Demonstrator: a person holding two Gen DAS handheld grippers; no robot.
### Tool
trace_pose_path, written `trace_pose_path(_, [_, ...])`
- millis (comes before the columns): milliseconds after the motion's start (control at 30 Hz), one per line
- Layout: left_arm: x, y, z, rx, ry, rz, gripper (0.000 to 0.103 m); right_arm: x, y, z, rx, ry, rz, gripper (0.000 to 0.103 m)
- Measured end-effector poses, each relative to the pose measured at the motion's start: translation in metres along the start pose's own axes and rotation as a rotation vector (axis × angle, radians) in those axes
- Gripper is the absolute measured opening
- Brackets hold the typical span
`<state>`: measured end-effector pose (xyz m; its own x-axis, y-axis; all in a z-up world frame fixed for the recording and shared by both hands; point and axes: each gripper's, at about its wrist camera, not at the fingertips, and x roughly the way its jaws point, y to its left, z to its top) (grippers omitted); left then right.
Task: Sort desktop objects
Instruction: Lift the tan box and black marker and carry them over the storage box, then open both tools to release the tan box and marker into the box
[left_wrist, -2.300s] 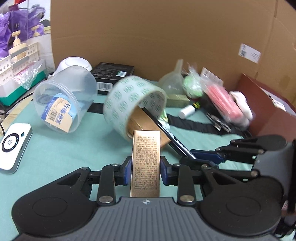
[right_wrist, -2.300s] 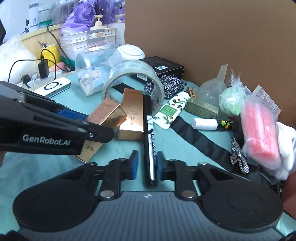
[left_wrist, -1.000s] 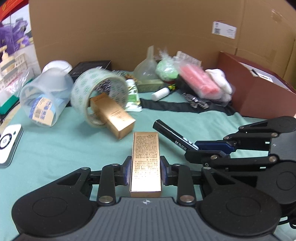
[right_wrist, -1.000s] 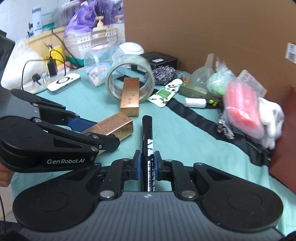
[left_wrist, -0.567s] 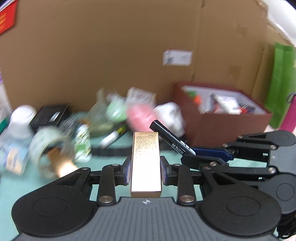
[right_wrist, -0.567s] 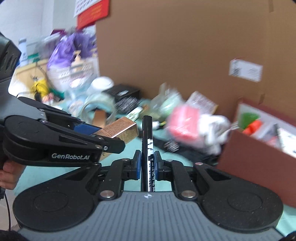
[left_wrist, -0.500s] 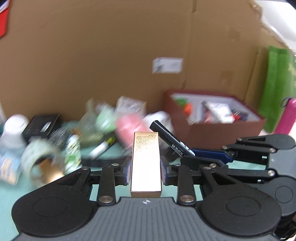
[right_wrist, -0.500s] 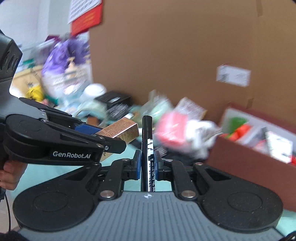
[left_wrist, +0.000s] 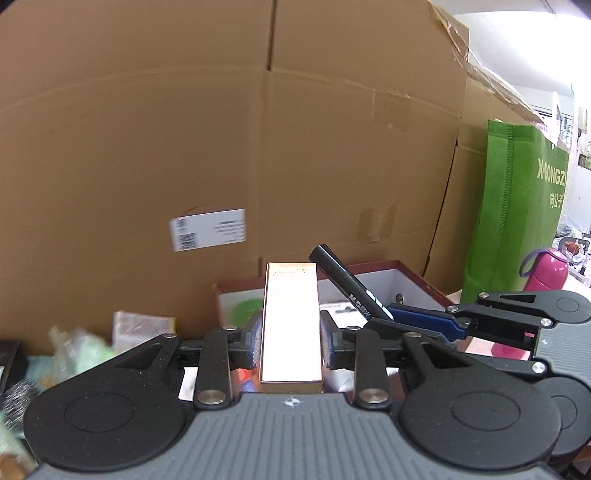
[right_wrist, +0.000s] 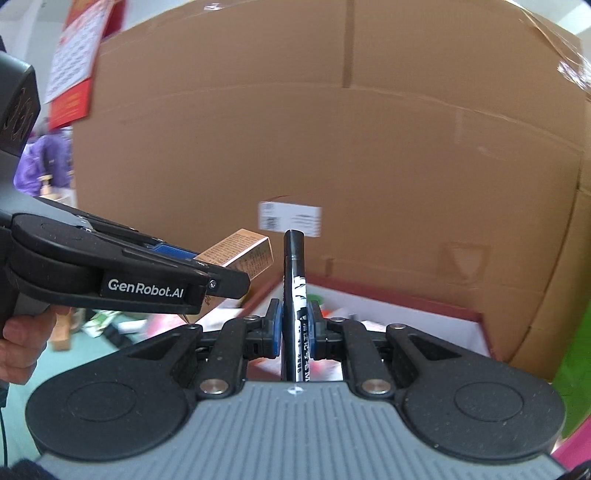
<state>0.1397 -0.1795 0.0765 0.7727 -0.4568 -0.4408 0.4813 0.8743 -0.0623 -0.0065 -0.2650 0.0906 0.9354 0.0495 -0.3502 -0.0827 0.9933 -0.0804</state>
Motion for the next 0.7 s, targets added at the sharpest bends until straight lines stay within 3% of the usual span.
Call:
trace_pose_path(133, [0.037,-0.002,0.003,-0.009,0.045,-0.046,0.031,0.021,-0.023,0.001,0.006,0.018,-0.022,0.012])
trace_pose_path(300, [0.072,0.001,-0.003,-0.013,0.08,-0.049,0.031,0.054,-0.046,-0.009,0.023,0.06,-0.037,0.012])
trace_pose_path(700, [0.112,0.014,-0.014,-0.018,0.136,-0.034,0.031,0.104,-0.072,-0.029,0.059,0.126,-0.069,0.012])
